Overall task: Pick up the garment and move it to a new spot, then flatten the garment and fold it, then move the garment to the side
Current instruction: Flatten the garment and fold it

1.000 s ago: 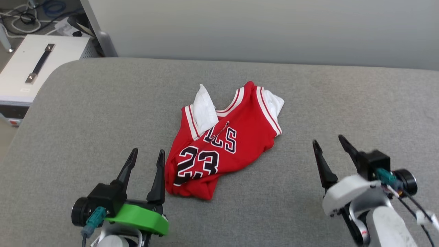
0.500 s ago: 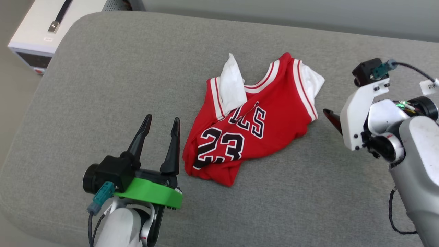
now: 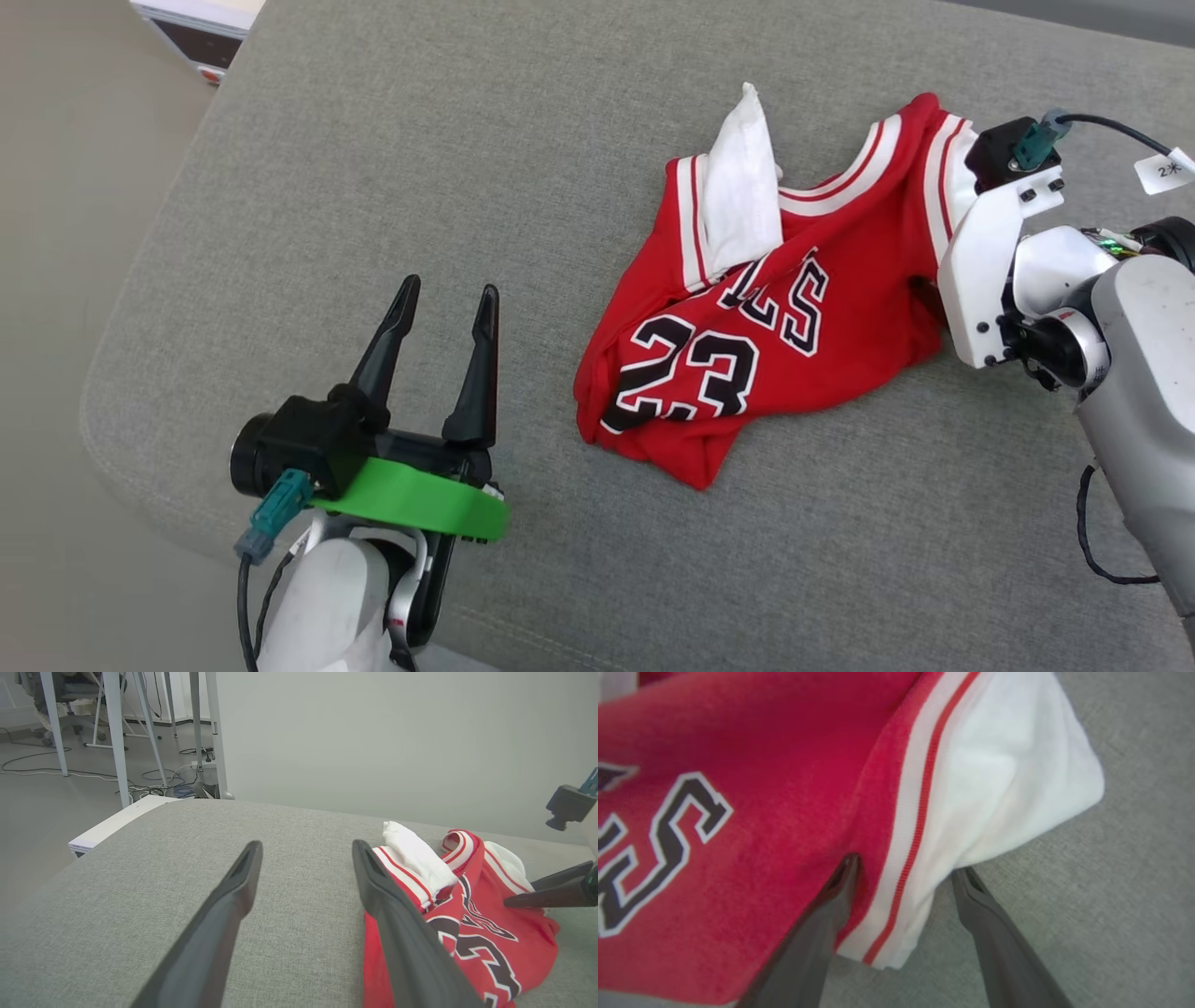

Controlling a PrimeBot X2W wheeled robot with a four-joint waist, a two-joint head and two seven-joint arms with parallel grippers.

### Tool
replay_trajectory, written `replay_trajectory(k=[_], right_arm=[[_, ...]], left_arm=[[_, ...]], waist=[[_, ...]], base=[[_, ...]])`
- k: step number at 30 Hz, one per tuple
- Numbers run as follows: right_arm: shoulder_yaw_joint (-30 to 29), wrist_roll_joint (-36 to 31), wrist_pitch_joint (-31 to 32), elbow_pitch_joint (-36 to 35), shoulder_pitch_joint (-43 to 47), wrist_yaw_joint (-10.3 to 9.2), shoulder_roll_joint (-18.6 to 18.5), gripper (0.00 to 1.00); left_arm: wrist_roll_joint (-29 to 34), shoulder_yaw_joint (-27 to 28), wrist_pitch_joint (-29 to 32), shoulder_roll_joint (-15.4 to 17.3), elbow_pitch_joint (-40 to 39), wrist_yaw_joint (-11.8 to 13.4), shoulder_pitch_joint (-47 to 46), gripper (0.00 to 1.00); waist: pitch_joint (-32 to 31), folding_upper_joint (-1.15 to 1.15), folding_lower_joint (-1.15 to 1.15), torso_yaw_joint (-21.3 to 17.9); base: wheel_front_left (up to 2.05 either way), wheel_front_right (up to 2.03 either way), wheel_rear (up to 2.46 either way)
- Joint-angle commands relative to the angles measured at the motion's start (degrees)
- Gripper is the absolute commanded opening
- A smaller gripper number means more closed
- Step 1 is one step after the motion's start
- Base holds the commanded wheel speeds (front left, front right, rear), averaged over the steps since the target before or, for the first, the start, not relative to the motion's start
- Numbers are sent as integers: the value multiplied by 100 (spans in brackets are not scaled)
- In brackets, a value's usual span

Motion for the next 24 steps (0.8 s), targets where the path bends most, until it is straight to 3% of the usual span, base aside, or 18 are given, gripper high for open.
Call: replay_trajectory(k=[1,2,3,4,5,14,24], right_arm=[[118,12,-40,175,17,-2,-4,100],[173,32,-62,236,27,-2,-7,100],[240,58,-104,291,37,-2,-15,50],[296,81,-152,323,44,-2,-27,33],[356,112,-222,360,52,-2,-52,0],[775,313,-932,306,270,-2,-471,0],[819,499,-1315,156,974,-2,-1412,0]], left_arm=[[-66,1,-33,-30,-9,-39,-87,100],[-75,3,-33,-30,-5,-39,-84,100],[-83,8,-33,-31,2,-39,-79,100],[-85,16,-33,-31,11,-39,-74,100],[-83,28,-33,-31,24,-39,-64,100],[16,119,-33,-32,147,-39,89,100],[126,121,-33,-32,183,-39,309,100]], waist=[[105,0,-1,112],[102,0,-1,108],[96,0,-1,97],[81,0,-1,82],[55,0,-1,58],[-462,0,-1,-339],[-891,0,-1,-711]], base=[[0,0,0],[0,0,0],[0,0,0],[0,0,0],[0,0,0],[0,0,0],[0,0,0]])
